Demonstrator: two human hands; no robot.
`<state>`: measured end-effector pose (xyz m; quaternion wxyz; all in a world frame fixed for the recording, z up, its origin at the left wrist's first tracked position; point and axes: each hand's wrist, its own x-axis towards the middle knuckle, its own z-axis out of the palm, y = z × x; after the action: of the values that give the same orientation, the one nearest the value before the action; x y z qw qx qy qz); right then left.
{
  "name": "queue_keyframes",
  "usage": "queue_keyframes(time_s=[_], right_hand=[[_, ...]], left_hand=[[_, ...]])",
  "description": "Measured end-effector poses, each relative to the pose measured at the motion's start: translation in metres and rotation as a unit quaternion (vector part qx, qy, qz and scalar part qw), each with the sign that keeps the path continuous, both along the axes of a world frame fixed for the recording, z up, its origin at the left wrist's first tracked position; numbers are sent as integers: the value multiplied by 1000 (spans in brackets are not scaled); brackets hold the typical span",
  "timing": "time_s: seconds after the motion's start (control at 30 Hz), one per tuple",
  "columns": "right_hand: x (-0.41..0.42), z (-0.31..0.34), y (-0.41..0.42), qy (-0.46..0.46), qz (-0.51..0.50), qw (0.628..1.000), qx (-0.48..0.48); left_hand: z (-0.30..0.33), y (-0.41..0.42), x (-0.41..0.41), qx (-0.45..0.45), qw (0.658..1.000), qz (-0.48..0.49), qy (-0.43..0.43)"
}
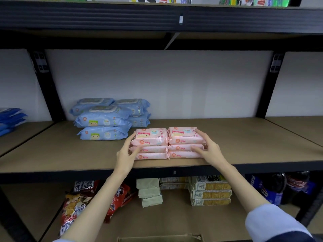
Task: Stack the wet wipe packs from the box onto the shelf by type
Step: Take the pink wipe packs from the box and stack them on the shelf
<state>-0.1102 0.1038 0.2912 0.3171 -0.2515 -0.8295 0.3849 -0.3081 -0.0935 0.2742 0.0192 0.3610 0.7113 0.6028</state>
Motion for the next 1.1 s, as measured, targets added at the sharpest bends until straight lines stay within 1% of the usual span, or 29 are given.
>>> queue_keyframes(time_s=[0.23,0.37,0.5,0.57,0.63,0.8,1.0,1.1], right_hand=[[-2,1,-4,-18,-12,999,25],[-1,3,-6,-20,-9,1000,21],[0,5,-10,30,-32,999,-13],[-2,7,-14,36,-35,998,-23],[-5,6,-19,27,-38,999,-18],[-12,0,-29,37,-73,997,-10],[-9,-2,-29,27,-76,997,-4],[-3,-9,-34,31,-82,996,22]], left_hand=[[2,-1,1,-4,1000,7,12],[5,-4,1,-18,1000,1,20],[11,-6,4,-25,999,3,22],[15,-5,6,-34,999,-1,29],[18,-6,10,-43,998,-1,45],[19,-4,15,-32,999,15,35],[19,-6,14,-42,998,7,37],[15,-13,17,-37,998,9,46]])
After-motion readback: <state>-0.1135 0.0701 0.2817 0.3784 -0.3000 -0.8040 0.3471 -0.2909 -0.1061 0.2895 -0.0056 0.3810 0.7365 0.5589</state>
